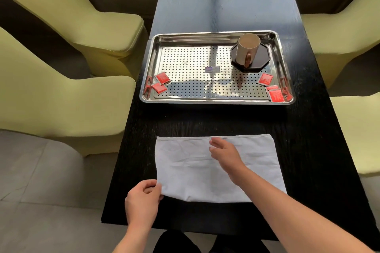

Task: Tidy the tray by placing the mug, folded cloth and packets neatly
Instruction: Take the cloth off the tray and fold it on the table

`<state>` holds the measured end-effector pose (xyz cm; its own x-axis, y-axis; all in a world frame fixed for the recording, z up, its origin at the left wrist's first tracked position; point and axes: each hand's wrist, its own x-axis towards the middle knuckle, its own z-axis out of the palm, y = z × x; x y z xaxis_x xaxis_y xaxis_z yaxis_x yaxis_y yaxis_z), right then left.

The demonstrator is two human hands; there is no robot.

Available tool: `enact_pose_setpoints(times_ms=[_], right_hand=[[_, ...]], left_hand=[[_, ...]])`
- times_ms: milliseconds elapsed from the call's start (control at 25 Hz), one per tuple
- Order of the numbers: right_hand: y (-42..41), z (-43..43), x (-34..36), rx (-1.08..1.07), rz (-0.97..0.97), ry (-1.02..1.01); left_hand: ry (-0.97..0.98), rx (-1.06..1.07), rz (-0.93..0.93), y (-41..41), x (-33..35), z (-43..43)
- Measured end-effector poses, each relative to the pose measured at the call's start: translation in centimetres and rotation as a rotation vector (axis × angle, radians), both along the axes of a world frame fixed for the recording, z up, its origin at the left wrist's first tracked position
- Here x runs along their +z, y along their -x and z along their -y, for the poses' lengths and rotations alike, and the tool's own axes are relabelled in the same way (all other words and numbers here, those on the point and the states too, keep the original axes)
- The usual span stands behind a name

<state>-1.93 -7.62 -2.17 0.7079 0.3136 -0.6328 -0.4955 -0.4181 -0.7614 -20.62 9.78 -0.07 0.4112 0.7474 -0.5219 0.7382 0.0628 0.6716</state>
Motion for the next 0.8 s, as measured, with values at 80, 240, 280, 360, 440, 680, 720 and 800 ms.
enact_pose_setpoints(times_ms=[80,240,280,360,440,680,720,800], right_hand=[[-0.7,-2.2,-0.7,0.015,-0.045,0.013],[-1.3,-3.1,-1.7,0.063,0.013,0.146],[-1.5,-3.7,-1.6,0.075,0.068,0.166],[-1.9,-5.7,-0.9,0.088,0.133,0.153],[-2.3,-7.9,0.3,0.145,0.133,0.151],[-5.1,-9.7,2.1,0.570,0.330,0.515],[-5.5,-8.7,2.1,0.550,0.329,0.527],[-6.3,-5.9,2.2,0.471,0.321,0.509]], left_hand=[[-0.023,-0.024,0.015,-0.3,0.8,0.3],[-0.058,-0.076,0.034,-1.0,2.3,1.6],[-0.068,-0.092,0.042,-1.4,2.6,2.0],[-0.113,-0.148,0.054,-2.2,3.3,3.0],[-0.171,-0.229,0.069,-3.2,3.8,3.9],[-0.245,-0.501,0.179,-5.7,4.5,7.4],[-0.239,-0.525,0.206,-6.0,4.5,8.0],[-0.213,-0.553,0.255,-6.7,4.6,9.4]])
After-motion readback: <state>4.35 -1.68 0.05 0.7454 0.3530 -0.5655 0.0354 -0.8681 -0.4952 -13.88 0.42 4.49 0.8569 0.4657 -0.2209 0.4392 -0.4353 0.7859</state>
